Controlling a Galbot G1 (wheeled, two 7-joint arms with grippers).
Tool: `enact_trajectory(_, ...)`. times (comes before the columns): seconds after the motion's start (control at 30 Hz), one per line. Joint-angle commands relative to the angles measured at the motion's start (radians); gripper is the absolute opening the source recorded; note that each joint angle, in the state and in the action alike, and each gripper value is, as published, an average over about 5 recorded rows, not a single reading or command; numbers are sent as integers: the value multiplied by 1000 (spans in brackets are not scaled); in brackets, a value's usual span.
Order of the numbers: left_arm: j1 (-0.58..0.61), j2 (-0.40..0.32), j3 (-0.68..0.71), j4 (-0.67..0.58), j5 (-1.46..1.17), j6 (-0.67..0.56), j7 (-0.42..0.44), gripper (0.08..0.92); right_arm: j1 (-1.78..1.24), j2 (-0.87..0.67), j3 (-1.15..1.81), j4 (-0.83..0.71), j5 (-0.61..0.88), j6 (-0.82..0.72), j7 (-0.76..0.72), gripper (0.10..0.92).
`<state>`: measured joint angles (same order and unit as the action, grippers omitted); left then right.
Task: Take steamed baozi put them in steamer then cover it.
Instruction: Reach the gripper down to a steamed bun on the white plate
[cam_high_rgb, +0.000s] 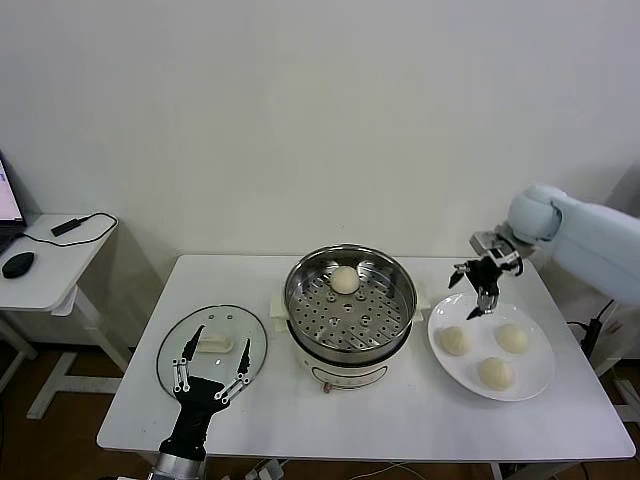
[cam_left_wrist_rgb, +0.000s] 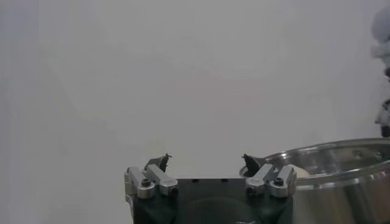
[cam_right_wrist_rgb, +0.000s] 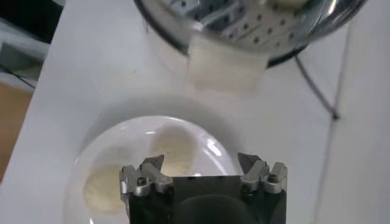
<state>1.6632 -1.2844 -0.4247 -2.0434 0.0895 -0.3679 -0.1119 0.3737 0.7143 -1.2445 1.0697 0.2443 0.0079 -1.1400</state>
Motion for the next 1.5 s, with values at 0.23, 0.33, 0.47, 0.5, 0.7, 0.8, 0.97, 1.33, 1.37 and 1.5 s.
enact_trajectory(0.23,5,0,-4,5,1,-7,-2,823,-142,15,20,-74,3,-36,83,823)
enact_trajectory(0.33,4,2,-5,8,0,-8,-2,823,-160,30,29,-86,2,-33,90,823)
enact_trajectory(0.47,2,2,-4,9,-1,-6,-4,823,-177,56,40,-110,5,-29,105,823)
enact_trajectory(0.5,2,2,-4,9,-1,-5,-4,823,-180,61,42,-116,5,-28,107,823)
enact_trajectory(0.7,2,4,-5,13,-1,-6,-6,823,-187,83,42,-138,4,-27,113,823)
enact_trajectory(0.8,2,5,-5,14,-2,-7,-7,823,-188,86,42,-142,4,-27,114,823)
enact_trajectory(0.97,1,4,-4,15,-2,-7,-8,823,-192,85,43,-141,4,-28,117,805)
enact_trajectory(1.33,-2,2,-8,5,-6,-5,-10,823,-187,68,55,-122,5,-32,115,665)
enact_trajectory(1.37,-2,2,-8,3,-7,-4,-10,823,-179,65,55,-118,6,-33,113,660)
enact_trajectory(1.5,-2,4,-9,-4,-8,-3,-11,823,-116,45,47,-91,10,-35,83,654)
